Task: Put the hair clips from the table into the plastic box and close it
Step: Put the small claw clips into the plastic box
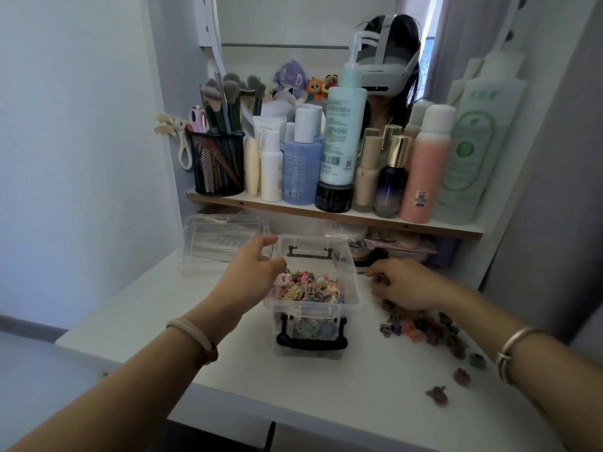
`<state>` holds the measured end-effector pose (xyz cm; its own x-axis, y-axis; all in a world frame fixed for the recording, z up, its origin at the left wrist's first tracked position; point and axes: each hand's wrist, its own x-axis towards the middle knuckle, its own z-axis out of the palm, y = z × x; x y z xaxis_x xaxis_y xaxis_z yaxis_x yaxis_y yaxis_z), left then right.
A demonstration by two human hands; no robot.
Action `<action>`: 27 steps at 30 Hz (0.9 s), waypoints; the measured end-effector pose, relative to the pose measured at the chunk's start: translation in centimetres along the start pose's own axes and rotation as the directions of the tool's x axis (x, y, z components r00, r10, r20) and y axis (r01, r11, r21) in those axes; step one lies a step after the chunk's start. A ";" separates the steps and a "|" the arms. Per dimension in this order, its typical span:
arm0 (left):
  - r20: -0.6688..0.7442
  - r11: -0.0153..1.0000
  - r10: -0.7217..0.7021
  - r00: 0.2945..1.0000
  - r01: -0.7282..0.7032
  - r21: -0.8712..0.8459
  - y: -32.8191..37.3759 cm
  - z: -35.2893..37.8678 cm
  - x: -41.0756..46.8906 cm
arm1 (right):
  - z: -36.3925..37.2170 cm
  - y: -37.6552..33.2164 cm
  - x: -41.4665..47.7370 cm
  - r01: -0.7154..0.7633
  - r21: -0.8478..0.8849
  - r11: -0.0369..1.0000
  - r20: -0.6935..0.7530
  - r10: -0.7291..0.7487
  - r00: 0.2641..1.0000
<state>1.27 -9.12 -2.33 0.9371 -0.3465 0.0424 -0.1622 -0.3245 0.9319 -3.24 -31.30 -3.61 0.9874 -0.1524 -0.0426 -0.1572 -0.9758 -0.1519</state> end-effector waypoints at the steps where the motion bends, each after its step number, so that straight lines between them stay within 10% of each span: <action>1: -0.005 1.000 0.003 1.000 -0.003 0.003 0.0 0.1 0.2 | 0.4 0.1 0.4 0.003 -0.028 1.000 0.015 -0.003 1.000; 18: -0.004 0.999 0.042 0.999 -0.042 -0.018 -0.3 0.4 0.7 | 0.0 -0.1 0.7 0.112 -0.030 0.993 0.000 -0.112 0.994; 23: -0.004 0.999 0.036 0.999 -0.036 -0.012 -0.2 0.3 0.7 | -2.8 -1.9 -0.4 0.248 0.368 0.896 -0.319 -0.129 0.939; 27: 0.006 0.999 0.026 1.000 -0.026 -0.018 -0.1 0.2 0.7 | -4.8 -3.1 -1.7 0.304 0.577 0.758 -0.191 -0.237 0.953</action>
<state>1.84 -9.50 -2.48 0.9305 -0.3604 0.0647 -0.1810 -0.2990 0.9369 -4.33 -28.73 1.66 0.9814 0.0564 0.1836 0.1705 -0.6958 -0.6977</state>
